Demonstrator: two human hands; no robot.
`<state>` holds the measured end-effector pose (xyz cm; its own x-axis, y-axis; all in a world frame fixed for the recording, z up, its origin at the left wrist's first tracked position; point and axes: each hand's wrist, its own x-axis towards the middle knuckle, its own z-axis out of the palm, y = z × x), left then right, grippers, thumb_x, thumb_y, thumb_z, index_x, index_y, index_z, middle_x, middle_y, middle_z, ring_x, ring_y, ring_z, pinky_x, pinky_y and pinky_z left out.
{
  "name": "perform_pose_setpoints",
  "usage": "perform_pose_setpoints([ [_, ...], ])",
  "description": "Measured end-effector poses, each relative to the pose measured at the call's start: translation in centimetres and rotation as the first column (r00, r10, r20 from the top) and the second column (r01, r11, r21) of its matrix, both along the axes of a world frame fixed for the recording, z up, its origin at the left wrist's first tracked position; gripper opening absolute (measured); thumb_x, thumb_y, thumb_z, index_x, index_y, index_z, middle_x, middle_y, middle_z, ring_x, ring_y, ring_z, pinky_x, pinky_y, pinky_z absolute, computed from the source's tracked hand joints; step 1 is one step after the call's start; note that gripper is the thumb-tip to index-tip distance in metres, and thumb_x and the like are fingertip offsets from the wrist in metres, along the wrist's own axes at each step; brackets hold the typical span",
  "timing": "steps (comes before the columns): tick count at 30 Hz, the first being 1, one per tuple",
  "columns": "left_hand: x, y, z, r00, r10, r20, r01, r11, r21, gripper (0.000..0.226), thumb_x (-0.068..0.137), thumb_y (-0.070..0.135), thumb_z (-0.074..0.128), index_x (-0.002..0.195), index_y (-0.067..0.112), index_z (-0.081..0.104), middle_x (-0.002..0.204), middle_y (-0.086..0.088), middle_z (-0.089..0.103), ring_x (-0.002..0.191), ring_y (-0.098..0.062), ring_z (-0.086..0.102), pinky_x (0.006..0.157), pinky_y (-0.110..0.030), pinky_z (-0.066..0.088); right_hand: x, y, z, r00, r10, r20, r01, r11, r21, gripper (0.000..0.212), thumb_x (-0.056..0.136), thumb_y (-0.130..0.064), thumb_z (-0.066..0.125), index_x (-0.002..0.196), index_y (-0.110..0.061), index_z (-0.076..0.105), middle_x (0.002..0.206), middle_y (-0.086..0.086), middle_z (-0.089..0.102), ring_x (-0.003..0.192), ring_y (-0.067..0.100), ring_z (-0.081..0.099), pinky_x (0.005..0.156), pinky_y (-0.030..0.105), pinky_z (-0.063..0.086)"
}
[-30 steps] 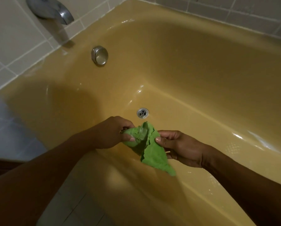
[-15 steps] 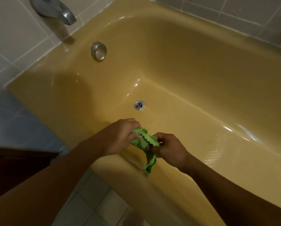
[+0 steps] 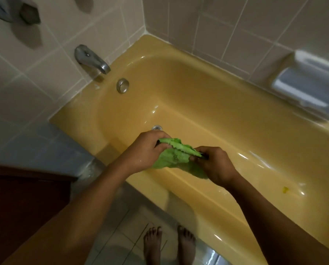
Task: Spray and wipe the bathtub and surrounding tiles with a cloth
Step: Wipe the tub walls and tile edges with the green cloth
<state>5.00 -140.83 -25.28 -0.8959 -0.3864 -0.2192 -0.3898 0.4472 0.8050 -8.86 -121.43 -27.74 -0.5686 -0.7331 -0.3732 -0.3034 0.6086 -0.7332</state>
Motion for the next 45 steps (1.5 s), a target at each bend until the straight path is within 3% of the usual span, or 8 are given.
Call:
perform_pose_setpoints([
  [5, 2.7, 3.0, 9.1, 0.993, 0.069, -0.091, -0.067, 0.997, 0.025, 0.019, 0.097, 0.012, 0.067, 0.102, 0.031, 0.067, 0.106, 0.004, 0.070, 0.089, 0.002, 0.062, 0.074, -0.006, 0.043, 1.2, 3.7, 11.9, 1.000, 0.004, 0.027, -0.005, 1.000, 0.029, 0.009, 0.095, -0.026, 0.071, 0.100, -0.026, 0.077, 0.091, -0.005, 0.074, 0.086, 0.013, 0.066, 0.077, 0.032, 0.053],
  [10, 5.5, 7.3, 16.5, 0.986, 0.063, -0.155, -0.055, 0.997, 0.055, 0.014, 0.096, 0.017, 0.068, 0.108, 0.024, 0.072, 0.102, 0.012, 0.071, 0.093, -0.003, 0.065, 0.082, -0.022, 0.050, 5.0, 9.0, 21.6, 0.998, -0.034, -0.051, 0.036, 0.998, 0.051, 0.011, 0.094, -0.027, 0.070, 0.102, -0.024, 0.078, 0.093, -0.005, 0.075, 0.087, 0.011, 0.067, 0.079, 0.030, 0.052],
  [17, 8.5, 15.3, 24.2, 0.961, -0.062, -0.268, 0.078, 0.996, 0.049, 0.020, 0.101, 0.038, 0.059, 0.104, 0.021, 0.068, 0.076, 0.010, 0.064, 0.065, -0.004, 0.057, 0.056, -0.020, 0.041, 11.8, 18.4, 29.1, 0.968, -0.247, -0.038, 0.246, 0.969, -0.027, 0.013, 0.097, -0.029, 0.067, 0.103, -0.025, 0.078, 0.091, -0.007, 0.076, 0.082, 0.004, 0.067, 0.069, 0.018, 0.051],
  [21, 10.0, 19.7, 26.2, 0.950, -0.139, -0.280, 0.171, 0.981, 0.091, 0.025, 0.098, 0.042, 0.059, 0.102, 0.021, 0.072, 0.074, 0.021, 0.064, 0.068, 0.001, 0.058, 0.058, -0.018, 0.040, 14.5, 24.0, 30.8, 0.947, -0.320, -0.021, 0.319, 0.947, -0.043, 0.013, 0.097, -0.030, 0.066, 0.100, -0.026, 0.078, 0.089, -0.007, 0.075, 0.083, 0.006, 0.068, 0.073, 0.024, 0.054],
  [27, 9.8, 27.4, 27.3, 0.925, -0.256, -0.280, 0.291, 0.953, 0.088, 0.011, 0.097, 0.033, 0.065, 0.096, 0.028, 0.074, 0.085, 0.008, 0.073, 0.081, -0.013, 0.067, 0.070, -0.032, 0.051, 16.8, 32.8, 31.2, 0.917, -0.399, -0.003, 0.399, 0.916, -0.034, 0.018, 0.098, -0.031, 0.062, 0.103, -0.026, 0.078, 0.093, -0.007, 0.075, 0.090, 0.012, 0.068, 0.078, 0.034, 0.056],
  [37, 6.9, 46.7, 26.8, 0.842, -0.408, -0.352, 0.473, 0.872, 0.122, 0.026, 0.094, 0.049, 0.062, 0.092, 0.026, 0.072, 0.084, -0.018, 0.068, 0.080, -0.044, 0.062, 0.066, -0.051, 0.051, 19.0, 52.7, 29.0, 0.853, -0.520, -0.050, 0.521, 0.854, 0.003, 0.014, 0.091, -0.026, 0.075, 0.104, -0.025, 0.078, 0.092, -0.009, 0.076, 0.088, 0.004, 0.069, 0.081, 0.031, 0.058],
  [40, 6.1, 51.5, 26.2, 0.861, -0.374, -0.345, 0.459, 0.863, 0.211, 0.031, 0.091, 0.051, 0.065, 0.095, 0.021, 0.071, 0.086, -0.030, 0.064, 0.071, -0.031, 0.058, 0.066, -0.050, 0.051, 20.2, 58.4, 28.2, 0.768, -0.639, -0.037, 0.637, 0.769, -0.051, 0.003, 0.092, -0.027, 0.073, 0.092, -0.028, 0.076, 0.081, -0.011, 0.074, 0.078, 0.000, 0.067, 0.073, 0.025, 0.054],
  [45, 3.9, 57.0, 25.6, 0.919, -0.333, -0.212, 0.394, 0.786, 0.476, 0.057, 0.086, 0.055, 0.069, 0.097, -0.001, 0.067, 0.087, -0.011, 0.057, 0.081, -0.026, 0.050, 0.074, -0.046, 0.044, 20.7, 64.6, 27.6, 0.555, -0.824, -0.114, 0.801, 0.566, -0.194, 0.011, 0.093, -0.035, 0.071, 0.091, -0.025, 0.075, 0.084, -0.010, 0.072, 0.080, 0.008, 0.065, 0.070, 0.027, 0.049],
])
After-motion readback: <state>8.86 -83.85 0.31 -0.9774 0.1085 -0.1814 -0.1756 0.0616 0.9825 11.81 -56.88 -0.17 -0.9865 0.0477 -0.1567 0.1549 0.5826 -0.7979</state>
